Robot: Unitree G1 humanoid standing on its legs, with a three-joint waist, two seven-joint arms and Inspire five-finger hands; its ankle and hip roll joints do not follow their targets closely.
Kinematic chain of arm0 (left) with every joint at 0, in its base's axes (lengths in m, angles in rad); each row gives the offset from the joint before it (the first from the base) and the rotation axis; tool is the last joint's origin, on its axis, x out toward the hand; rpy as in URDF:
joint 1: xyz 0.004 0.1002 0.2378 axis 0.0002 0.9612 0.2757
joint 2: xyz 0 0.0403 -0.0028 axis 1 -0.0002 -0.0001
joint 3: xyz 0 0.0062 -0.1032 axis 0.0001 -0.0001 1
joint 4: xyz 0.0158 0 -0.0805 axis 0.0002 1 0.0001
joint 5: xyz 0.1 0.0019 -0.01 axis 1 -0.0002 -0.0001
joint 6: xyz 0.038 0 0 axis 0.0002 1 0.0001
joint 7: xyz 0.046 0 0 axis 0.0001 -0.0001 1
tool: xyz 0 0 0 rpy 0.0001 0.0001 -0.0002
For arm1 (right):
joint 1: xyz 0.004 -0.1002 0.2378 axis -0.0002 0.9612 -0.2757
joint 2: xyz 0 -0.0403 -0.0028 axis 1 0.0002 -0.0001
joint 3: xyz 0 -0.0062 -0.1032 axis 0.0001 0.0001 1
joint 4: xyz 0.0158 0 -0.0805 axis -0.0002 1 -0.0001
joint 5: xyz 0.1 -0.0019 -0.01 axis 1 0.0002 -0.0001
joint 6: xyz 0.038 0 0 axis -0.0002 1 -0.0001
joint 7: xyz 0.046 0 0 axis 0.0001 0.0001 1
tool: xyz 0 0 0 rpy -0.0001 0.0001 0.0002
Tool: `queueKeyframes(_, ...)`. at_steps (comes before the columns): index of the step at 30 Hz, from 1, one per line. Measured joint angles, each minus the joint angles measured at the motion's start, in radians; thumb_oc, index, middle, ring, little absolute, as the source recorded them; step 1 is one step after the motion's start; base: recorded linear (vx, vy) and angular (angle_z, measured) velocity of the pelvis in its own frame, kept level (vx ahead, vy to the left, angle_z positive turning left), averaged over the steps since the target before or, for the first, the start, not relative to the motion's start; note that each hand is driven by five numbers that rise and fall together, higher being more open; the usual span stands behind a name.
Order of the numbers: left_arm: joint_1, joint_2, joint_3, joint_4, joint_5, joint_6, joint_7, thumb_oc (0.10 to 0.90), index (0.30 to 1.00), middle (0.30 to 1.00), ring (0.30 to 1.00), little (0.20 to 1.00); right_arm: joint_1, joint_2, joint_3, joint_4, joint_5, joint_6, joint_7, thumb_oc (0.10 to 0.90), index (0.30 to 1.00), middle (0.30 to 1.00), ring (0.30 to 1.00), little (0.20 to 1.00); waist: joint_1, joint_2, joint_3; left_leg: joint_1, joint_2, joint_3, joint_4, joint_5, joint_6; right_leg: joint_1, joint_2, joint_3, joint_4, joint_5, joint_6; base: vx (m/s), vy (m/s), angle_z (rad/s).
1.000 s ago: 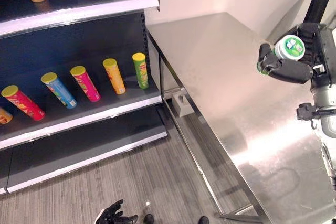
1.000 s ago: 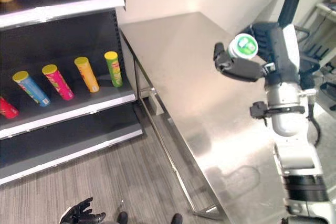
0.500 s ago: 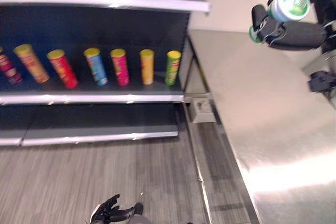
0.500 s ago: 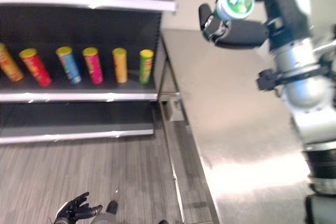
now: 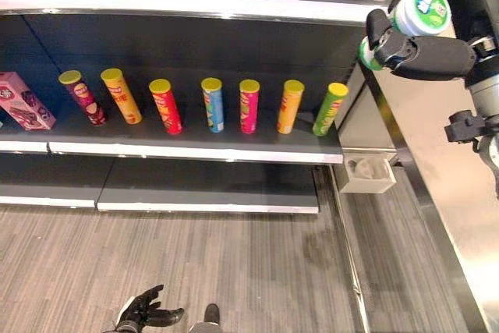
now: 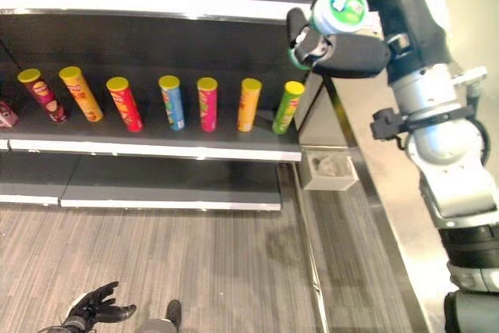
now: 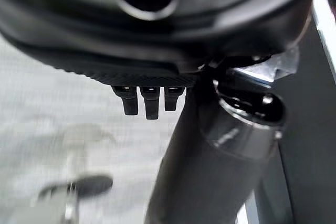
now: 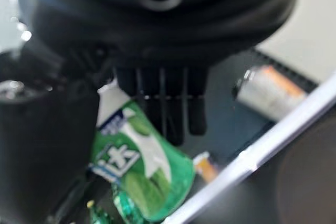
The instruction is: Put the goods on the table back onto the shelves and tidy them up.
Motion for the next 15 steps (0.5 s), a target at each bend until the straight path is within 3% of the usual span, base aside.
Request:
queueKeyframes(1, -0.026, 0.014, 0.000, -0.001, 0.000, 0.002, 0.010, 0.800, 0.900, 0.900, 0.900, 0.900, 0.004, -0.019, 0.001, 0.016, 0.001, -0.002, 0.000, 0.400, 0.300, 0.300, 0.300, 0.300, -0.020, 0.027, 0.015, 0.019, 0.017, -0.046, -0.003, -0.009, 0.034, -0.047, 0.028, 0.107, 0.145, -0.182, 0.056, 0.18, 0.172, 0.72)
queueKeyframes(3, -0.032, 0.006, 0.001, -0.011, -0.001, 0.000, 0.010, 0.800, 0.900, 0.900, 0.900, 0.900, -0.003, -0.039, 0.002, 0.037, 0.003, -0.001, 0.001, 0.400, 0.300, 0.300, 0.300, 0.300, -0.025, 0.046, 0.027, 0.042, 0.028, -0.074, -0.018, -0.022, 0.054, -0.075, 0.151, 0.210, 0.107, -0.330, 0.120, 0.14, 0.045, 0.47)
queueKeyframes(4, -0.025, 0.001, -0.005, -0.011, -0.002, 0.001, 0.009, 0.800, 0.900, 0.900, 0.900, 0.900, -0.010, -0.040, 0.002, 0.041, 0.005, -0.002, 0.000, 0.400, 0.300, 0.300, 0.300, 0.300, -0.031, 0.048, 0.029, 0.063, 0.024, -0.070, -0.029, -0.013, 0.040, -0.083, 0.193, 0.206, 0.052, -0.342, 0.108, 0.11, -0.013, 0.07)
queueKeyframes(7, -0.011, -0.027, -0.029, -0.009, -0.005, 0.001, 0.007, 0.800, 0.900, 0.900, 0.900, 0.900, -0.054, -0.041, 0.003, 0.077, 0.014, -0.015, -0.006, 0.400, 0.300, 0.300, 0.300, 0.300, -0.065, 0.043, 0.029, 0.087, 0.007, -0.099, -0.053, -0.025, 0.049, -0.128, 0.305, 0.226, -0.139, -0.323, 0.085, 0.13, -0.004, 0.26)
queueKeyframes(9, -0.008, -0.063, -0.034, -0.006, -0.009, 0.002, 0.007, 0.800, 0.900, 0.900, 0.900, 0.900, -0.075, -0.043, 0.011, 0.113, 0.035, -0.023, -0.024, 0.400, 0.300, 0.300, 0.300, 0.300, -0.101, 0.035, 0.030, 0.100, 0.004, -0.146, -0.082, -0.014, 0.025, -0.116, 0.372, 0.357, -0.221, -0.229, 0.070, 0.10, -0.039, 0.58)
queueKeyframes(10, -0.007, -0.087, -0.045, -0.010, -0.009, 0.002, 0.007, 0.800, 0.900, 0.900, 0.900, 0.900, -0.096, -0.047, 0.025, 0.139, 0.041, -0.023, -0.033, 0.400, 0.300, 0.300, 0.300, 0.300, -0.101, 0.042, 0.033, 0.098, 0.017, -0.149, -0.083, -0.009, 0.008, -0.099, 0.394, 0.367, -0.238, -0.223, 0.054, 0.11, -0.052, 0.30)
queueKeyframes(12, -0.019, -0.114, -0.084, -0.010, -0.009, 0.004, 0.003, 0.800, 0.900, 0.900, 0.900, 0.900, -0.128, -0.077, 0.045, 0.177, 0.055, -0.021, -0.042, 0.400, 0.300, 0.300, 0.300, 0.300, -0.093, 0.060, 0.044, 0.097, 0.044, -0.165, -0.083, -0.011, -0.030, -0.090, 0.423, 0.362, -0.239, -0.232, 0.038, 0.15, -0.083, 0.17)
queueKeyframes(15, -0.025, -0.181, -0.087, -0.011, -0.010, 0.003, 0.000, 0.800, 0.900, 0.900, 0.900, 0.900, -0.182, -0.107, 0.051, 0.230, 0.078, -0.005, -0.042, 0.400, 0.300, 0.300, 0.300, 0.300, -0.107, 0.062, 0.044, 0.100, 0.078, -0.220, -0.083, -0.012, -0.058, -0.048, 0.448, 0.281, -0.239, -0.262, -0.012, 0.20, -0.133, 0.64)
